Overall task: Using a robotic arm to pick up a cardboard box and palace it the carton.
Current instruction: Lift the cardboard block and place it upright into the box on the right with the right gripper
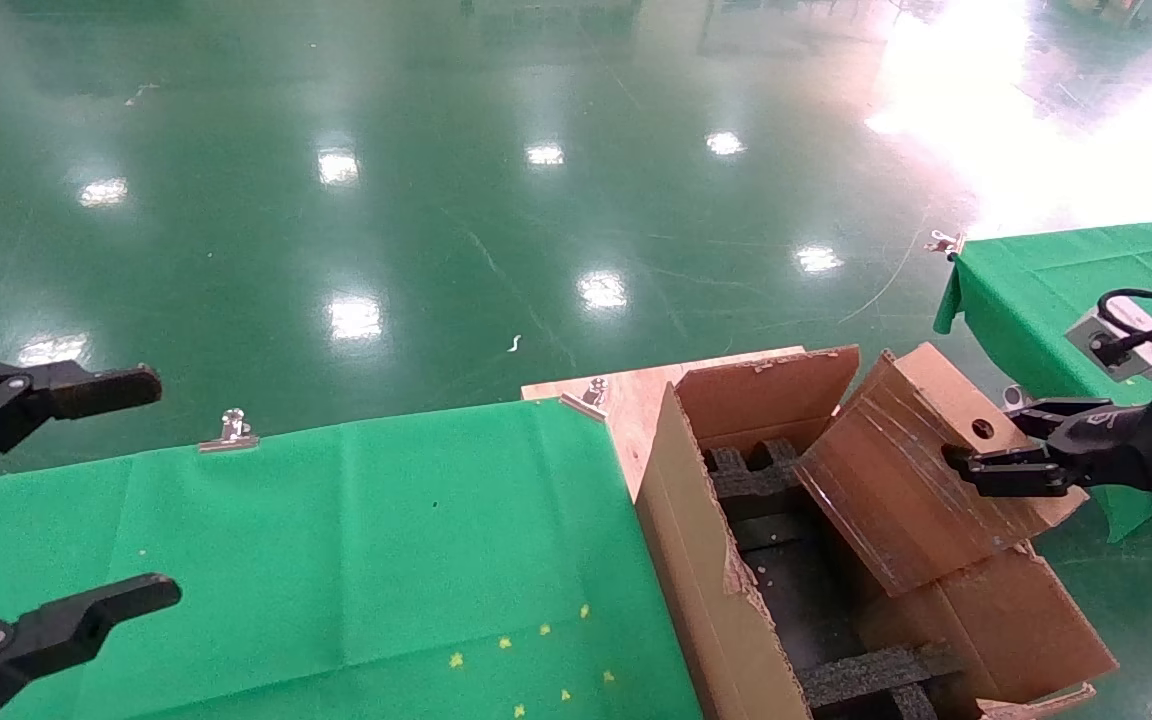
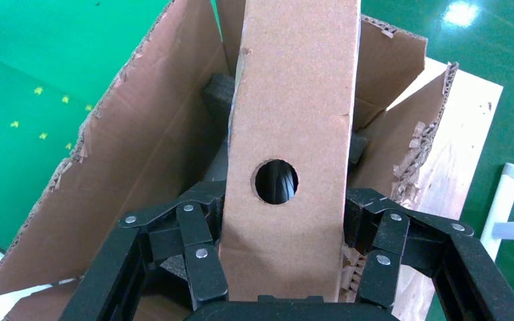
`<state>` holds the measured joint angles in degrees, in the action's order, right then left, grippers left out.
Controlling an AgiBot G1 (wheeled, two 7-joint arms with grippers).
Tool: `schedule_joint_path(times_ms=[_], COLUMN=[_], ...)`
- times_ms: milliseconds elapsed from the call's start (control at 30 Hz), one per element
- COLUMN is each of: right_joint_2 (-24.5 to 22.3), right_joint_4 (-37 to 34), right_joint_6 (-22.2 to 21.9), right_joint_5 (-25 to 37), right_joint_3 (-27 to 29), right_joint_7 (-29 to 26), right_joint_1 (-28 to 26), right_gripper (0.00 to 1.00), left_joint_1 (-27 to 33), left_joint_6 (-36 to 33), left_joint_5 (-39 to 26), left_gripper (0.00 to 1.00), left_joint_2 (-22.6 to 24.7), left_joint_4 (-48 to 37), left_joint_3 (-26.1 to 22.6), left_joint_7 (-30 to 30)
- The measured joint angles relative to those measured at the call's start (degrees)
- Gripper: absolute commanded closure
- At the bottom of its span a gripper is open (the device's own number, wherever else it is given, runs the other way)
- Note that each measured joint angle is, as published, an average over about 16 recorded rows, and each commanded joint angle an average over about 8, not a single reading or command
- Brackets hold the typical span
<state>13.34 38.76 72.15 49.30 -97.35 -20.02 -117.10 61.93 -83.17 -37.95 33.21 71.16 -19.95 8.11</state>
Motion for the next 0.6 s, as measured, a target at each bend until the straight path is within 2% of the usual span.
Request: schedule_joint_path(times_ms=[267,600], right_joint_2=[-0.05,-1.17], right_joint_4=[0.51,5.67], right_joint_6=[-3.11,-11.57], right_joint_5=[0.76,3.59], right_joint_3=[-1.26,-3.69], right_joint_7=[-5.02,-13.81], right_joint_1=[1.64,4.42], right_gripper=[1.0,1.0], left_joint_1=[0.0,0.0], left_joint_6=[0.0,0.0], left_joint_5=[0.0,0.0], left_gripper=[0.0,0.0], left_joint_2=[0.0,0.0], left_joint_4=[0.0,0.0], left_joint_3=[0.0,0.0], left_joint_7=[0.0,0.0])
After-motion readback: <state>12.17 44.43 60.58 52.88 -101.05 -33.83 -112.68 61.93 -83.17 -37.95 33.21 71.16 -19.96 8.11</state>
